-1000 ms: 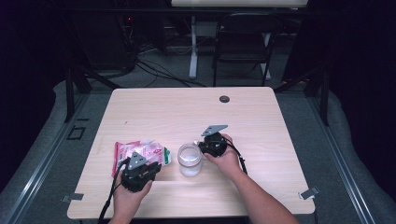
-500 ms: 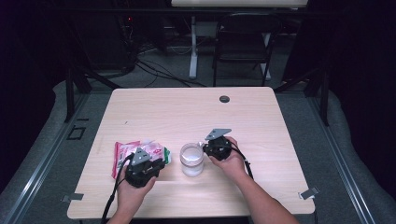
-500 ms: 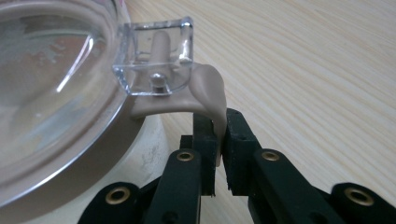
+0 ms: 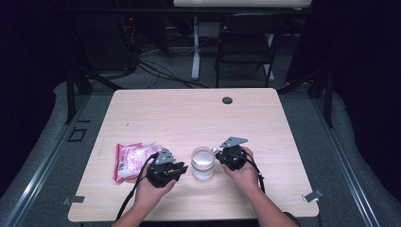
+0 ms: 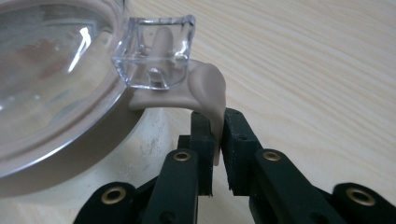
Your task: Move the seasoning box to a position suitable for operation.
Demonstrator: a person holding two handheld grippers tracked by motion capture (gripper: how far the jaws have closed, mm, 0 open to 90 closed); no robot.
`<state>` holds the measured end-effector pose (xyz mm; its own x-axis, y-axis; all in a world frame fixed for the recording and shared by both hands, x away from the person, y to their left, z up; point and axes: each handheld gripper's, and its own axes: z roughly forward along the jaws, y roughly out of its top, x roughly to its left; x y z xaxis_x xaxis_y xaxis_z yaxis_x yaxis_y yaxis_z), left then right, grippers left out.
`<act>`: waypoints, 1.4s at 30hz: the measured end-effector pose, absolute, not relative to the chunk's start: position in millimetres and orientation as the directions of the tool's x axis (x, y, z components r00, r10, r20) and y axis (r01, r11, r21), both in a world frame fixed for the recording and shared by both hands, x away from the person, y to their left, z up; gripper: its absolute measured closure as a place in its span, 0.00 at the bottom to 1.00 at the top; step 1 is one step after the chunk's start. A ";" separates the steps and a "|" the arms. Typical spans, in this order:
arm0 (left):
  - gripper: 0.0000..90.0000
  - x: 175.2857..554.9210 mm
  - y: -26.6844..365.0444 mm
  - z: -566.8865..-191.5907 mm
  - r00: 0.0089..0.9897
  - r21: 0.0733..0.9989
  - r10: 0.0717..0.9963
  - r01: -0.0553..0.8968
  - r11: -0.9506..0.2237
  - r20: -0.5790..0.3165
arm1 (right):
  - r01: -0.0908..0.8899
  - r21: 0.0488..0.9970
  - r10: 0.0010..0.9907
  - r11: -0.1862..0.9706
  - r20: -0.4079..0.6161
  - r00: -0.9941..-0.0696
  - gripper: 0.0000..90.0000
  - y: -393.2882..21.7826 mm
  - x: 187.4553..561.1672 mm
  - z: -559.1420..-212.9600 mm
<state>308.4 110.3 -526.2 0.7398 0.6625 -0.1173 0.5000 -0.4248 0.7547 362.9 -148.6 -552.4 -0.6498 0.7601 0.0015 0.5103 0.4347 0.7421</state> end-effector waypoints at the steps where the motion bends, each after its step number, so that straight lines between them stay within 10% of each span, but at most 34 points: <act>1: 0.81 308.4 106.4 -526.5 0.748 0.754 0.654 0.494 -0.433 -0.113 | 0.513 0.746 0.766 0.424 0.007 -0.643 0.92 -150.7 360.5 -552.5; 14: 0.43 305.6 82.1 -526.6 0.771 0.762 0.635 0.438 -0.477 -0.046 | 0.502 0.768 0.751 0.399 0.041 -0.659 0.85 -164.8 352.4 -555.0; 42: 0.49 310.7 91.9 -528.9 0.756 0.788 0.650 0.444 -0.425 -0.075 | 0.494 0.762 0.743 0.417 0.027 -0.669 0.88 -161.3 352.5 -554.6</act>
<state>310.7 91.9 -528.9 0.7561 0.6501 -0.0754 0.4444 -0.4254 0.7884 352.5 -161.3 -554.6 -0.6691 0.7426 0.0273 0.4943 0.4174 0.7625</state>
